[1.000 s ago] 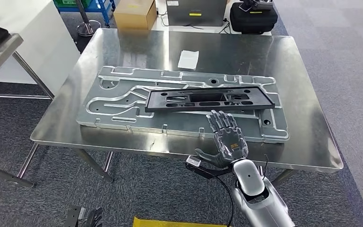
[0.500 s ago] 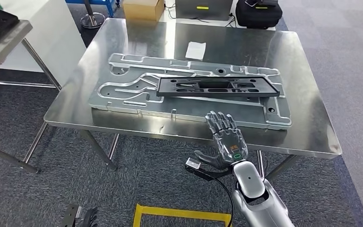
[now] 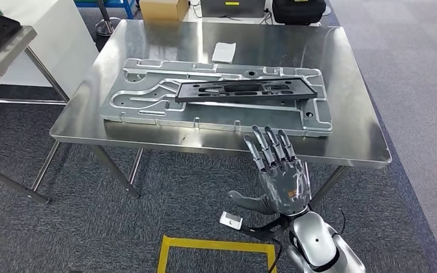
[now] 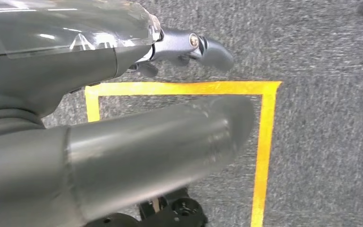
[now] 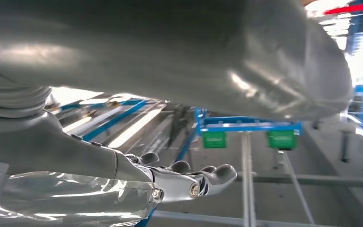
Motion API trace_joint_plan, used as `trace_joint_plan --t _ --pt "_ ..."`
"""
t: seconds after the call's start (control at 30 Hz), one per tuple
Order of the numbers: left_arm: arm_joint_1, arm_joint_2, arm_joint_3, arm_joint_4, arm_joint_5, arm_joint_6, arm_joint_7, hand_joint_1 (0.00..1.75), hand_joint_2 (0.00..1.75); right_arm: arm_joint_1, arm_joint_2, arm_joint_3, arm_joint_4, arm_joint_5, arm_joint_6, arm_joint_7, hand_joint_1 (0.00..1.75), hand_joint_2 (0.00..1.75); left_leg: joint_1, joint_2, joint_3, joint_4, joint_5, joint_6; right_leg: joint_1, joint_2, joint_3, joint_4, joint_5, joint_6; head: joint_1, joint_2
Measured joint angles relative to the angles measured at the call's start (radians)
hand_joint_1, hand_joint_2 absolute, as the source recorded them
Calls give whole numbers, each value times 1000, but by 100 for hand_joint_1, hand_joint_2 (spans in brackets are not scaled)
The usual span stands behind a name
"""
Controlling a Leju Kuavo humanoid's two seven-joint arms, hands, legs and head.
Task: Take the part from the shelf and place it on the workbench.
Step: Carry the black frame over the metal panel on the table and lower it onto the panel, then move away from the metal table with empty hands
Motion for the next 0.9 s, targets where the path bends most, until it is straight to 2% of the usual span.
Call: trace_joint_plan --t 0.03,0.07,0.1,0.13,0.17,0.2,0.23,0.27,0.3,0.33,0.37,0.4,0.43,0.47,0.53,0.57,0.6,0.63,0.67,0.7,0.73,0.77,0.8,0.83,0.87,0.9 --pt "0 0 0 2 3 2 3 0 0 18 -4 -3 -19 0 -3 -28 0 0 1 0 -12 64 -42 -3 3 -1 -12 1 9 -3 -1 0" --pt "-1 0 -1 3 10 7 8 0 0 41 -2 -11 -34 0 -8 -68 0 0 1 0 -15 115 -62 -5 5 -3 -24 3 18 -4 -1 0" --pt "-1 0 -4 4 21 13 14 0 0 68 6 -25 -47 0 -17 -115 0 0 1 0 -6 140 -59 -7 7 -3 -38 6 28 -3 -1 0" --pt "-2 0 -10 5 32 19 20 0 0 100 22 -43 -58 0 -30 -161 0 0 1 0 18 132 -36 -8 8 -4 -54 10 37 -2 -1 0" --pt "-2 0 -17 6 41 25 24 0 0 133 43 -61 -69 0 -46 -196 0 0 1 0 57 91 -6 -7 8 -5 -69 16 45 0 -1 0" --pt "-3 0 -23 6 46 30 26 0 0 165 66 -76 -79 0 -62 -213 0 0 1 -1 106 27 9 -5 8 -5 -84 22 53 4 -2 0" --pt "-4 0 -27 7 49 33 27 0 0 195 88 -86 -92 -3 -74 -212 0 44 -1 -3 155 -46 10 -2 9 -5 -96 28 61 8 -2 0" --pt "-5 -1 -28 7 54 36 27 0 0 224 106 -91 -107 -15 -83 -200 0 87 -4 -4 188 -100 4 3 10 -5 -102 31 70 13 -1 0" --pt "-6 -2 -29 8 59 38 28 0 0 254 119 -92 -125 -45 -88 -184 0 131 -7 -6 205 -134 -6 9 10 -5 -105 31 79 19 -3 0" --pt "-5 -3 -29 8 66 39 28 0 0 287 128 -94 -145 -104 -91 -172 0 175 -11 -7 208 -148 -4 16 10 -6 -106 28 89 26 -5 0" --pt "-3 -5 -27 9 74 41 28 0 0 324 135 -97 -166 -196 -93 -170 0 175 -10 -7 200 -146 6 24 9 -5 -106 25 96 32 -6 0" --pt "-2 -8 -24 9 82 43 29 0 0 364 140 -105 -186 -312 -94 -177 0 175 -9 -6 192 -148 16 32 8 -2 -110 28 86 39 -7 0" --pt "0 -11 -21 9 90 46 29 0 0 404 144 -115 -203 -433 -95 -188 0 175 -7 -4 181 -149 29 41 7 1 -116 44 55 44 -5 0" --pt "2 -15 -17 10 94 48 29 0 0 439 147 -126 -216 -535 -96 -199 0 175 -5 -1 166 -151 43 49 5 4 -126 79 2 48 -3 0" --pt "5 -19 -13 10 98 50 29 0 0 485 151 -142 -234 -639 -97 -219 0 175 -6 5 134 -150 70 57 4 6 -143 192 -117 54 1 0" --pt "5 -21 -12 10 99 50 29 0 0 499 152 -147 -240 -671 -97 -240 0 175 -7 8 116 -148 84 57 3 7 -145 250 -148 56 1 0" --pt "5 -22 -10 10 100 50 29 0 0 512 154 -153 -243 -710 -97 -270 0 175 -8 11 97 -147 97 57 2 7 -138 292 -148 58 1 0" --pt "4 -24 -7 10 101 50 29 0 0 531 159 -162 -244 -765 -94 -306 0 131 -8 12 76 -144 110 56 0 7 -118 308 -124 58 1 0" --pt "3 -27 -2 10 103 51 29 0 0 558 170 -182 -239 -839 -82 -349 0 87 -8 12 56 -141 121 54 0 7 -83 293 -90 56 1 0" --pt "3 -30 4 10 105 52 29 0 0 590 190 -214 -230 -912 -58 -394 0 44 -8 11 39 -137 132 51 0 6 -29 247 -69 52 1 0" --pt "5 -34 10 10 106 54 28 0 0 623 217 -261 -214 -984 -14 -444 0 0 -10 8 27 -133 141 47 3 6 46 166 -70 45 2 0" --pt "9 -38 17 10 106 55 27 0 0 648 249 -318 -194 -1050 40 -493 0 0 -12 7 19 -130 149 42 5 5 118 75 -93 38 2 0" --pt "12 -41 23 10 106 56 25 0 0 664 280 -383 -166 -1116 110 -536 0 0 -12 7 15 -128 158 36 8 4 170 1 -119 33 1 0" --pt "14 -44 30 10 106 57 24 0 0 671 309 -453 -129 -1186 182 -567 0 0 -12 8 11 -128 169 29 12 4 200 -49 -136 30 0 0" --pt "16 -45 37 10 104 59 24 0 0 673 333 -520 -85 -1254 250 -585 0 0 -11 9 8 -130 179 22 13 4 201 -67 -138 27 0 0" --pt "15 -47 45 9 102 60 24 0 0 672 354 -593 -24 -1321 328 -599 0 0 -8 8 4 -129 181 16 13 2 192 -66 -128 23 0 0"
